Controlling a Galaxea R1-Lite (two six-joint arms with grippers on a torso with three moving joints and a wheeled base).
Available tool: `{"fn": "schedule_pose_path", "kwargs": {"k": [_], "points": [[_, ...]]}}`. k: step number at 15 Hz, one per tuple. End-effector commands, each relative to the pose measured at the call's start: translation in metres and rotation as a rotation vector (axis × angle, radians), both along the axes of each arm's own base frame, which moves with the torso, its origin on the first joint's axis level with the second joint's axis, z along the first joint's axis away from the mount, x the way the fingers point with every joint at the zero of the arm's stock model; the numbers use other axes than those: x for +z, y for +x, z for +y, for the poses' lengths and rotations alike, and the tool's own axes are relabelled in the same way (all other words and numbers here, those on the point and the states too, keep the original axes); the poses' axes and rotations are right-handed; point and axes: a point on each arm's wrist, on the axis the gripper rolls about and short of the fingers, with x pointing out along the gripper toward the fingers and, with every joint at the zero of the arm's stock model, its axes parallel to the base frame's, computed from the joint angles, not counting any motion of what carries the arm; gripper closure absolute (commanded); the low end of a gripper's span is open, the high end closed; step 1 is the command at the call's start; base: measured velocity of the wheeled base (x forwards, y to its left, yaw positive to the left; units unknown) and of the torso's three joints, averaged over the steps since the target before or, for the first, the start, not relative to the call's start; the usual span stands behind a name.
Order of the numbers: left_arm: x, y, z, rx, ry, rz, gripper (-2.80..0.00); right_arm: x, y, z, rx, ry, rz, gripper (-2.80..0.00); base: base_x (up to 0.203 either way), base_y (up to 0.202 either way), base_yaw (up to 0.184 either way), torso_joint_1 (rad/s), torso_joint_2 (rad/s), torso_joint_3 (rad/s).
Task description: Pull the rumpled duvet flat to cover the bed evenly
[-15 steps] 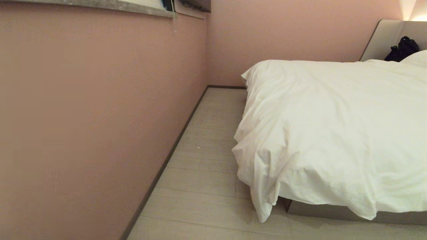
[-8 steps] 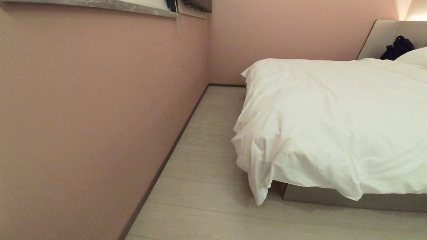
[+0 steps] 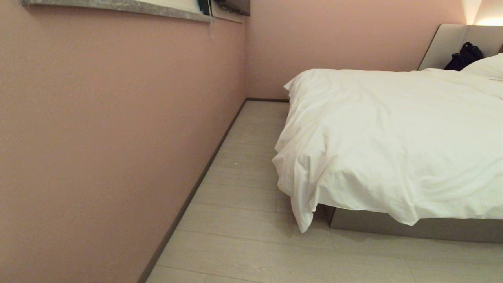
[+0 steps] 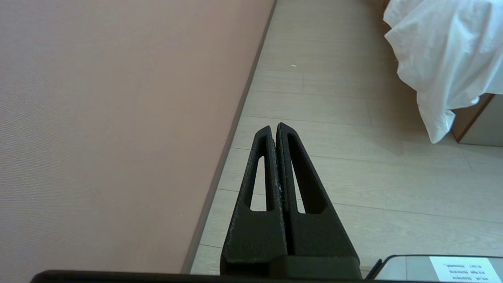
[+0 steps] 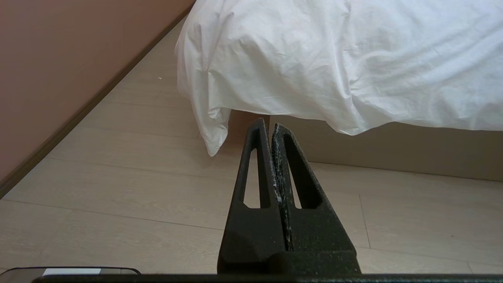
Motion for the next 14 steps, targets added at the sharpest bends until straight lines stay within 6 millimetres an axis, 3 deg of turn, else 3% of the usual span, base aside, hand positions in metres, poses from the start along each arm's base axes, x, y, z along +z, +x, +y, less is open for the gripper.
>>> {"fn": "schedule_pose_path", "kwargs": {"k": [1,14], "points": [[-0.0001,0.0,0.0,0.001,-0.001,0.001,0.0,0.0,0.0,0.0,0.001,-0.001,-0.001,0.0,0.0,0.0,0.0,0.0,0.0,0.0],[-0.0001,0.0,0.0,0.001,-0.004,0.001,0.0,-0.0003,0.0,0.0,-0.001,-0.013,0.002,0.0,0.0,0.0,0.0,0.0,0.0,0.0]]}}
